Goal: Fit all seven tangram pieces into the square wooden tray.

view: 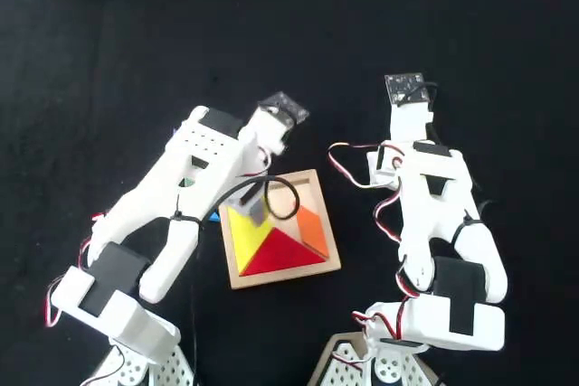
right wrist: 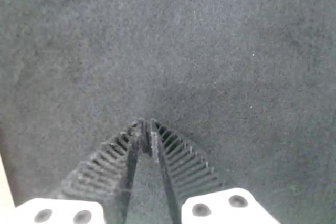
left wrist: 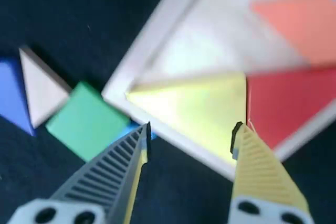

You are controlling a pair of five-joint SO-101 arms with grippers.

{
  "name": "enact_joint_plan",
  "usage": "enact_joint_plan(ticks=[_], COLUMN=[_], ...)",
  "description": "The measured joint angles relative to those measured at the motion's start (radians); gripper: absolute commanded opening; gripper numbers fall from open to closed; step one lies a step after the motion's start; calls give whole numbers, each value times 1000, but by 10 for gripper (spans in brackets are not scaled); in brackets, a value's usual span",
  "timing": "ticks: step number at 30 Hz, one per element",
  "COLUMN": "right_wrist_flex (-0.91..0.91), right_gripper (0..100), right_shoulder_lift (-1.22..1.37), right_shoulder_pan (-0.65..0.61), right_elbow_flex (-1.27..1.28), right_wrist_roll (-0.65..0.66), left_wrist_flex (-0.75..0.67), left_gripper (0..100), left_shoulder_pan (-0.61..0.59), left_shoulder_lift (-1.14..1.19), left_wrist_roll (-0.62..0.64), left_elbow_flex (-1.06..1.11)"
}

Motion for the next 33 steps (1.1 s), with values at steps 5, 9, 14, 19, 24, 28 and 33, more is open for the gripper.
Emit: enact_joint_plan(ticks=[5, 9, 14, 19, 24, 28, 33], right_wrist_flex=[0, 0, 0, 0, 0, 0, 0], right_gripper=[11, 11, 11, 11, 11, 11, 11], right_shoulder_lift=[0, 0, 0, 0, 0, 0, 0], right_shoulder_pan=[0, 0, 0, 0, 0, 0, 0], right_elbow_flex=[0, 0, 0, 0, 0, 0, 0], right_wrist_roll=[0, 0, 0, 0, 0, 0, 0], left_wrist_flex=[-183, -255, -229, -150, -133, -129, -127], left_gripper=[261, 261, 260, 261, 261, 261, 261], left_shoulder_pan=[26, 38, 38, 20, -43, -55, -54], left_shoulder_lift=[29, 101, 124, 126, 127, 137, 137], left_wrist_roll=[94, 81, 18, -87, -114, -120, -120], left_elbow_flex=[9, 29, 35, 35, -48, -127, -146])
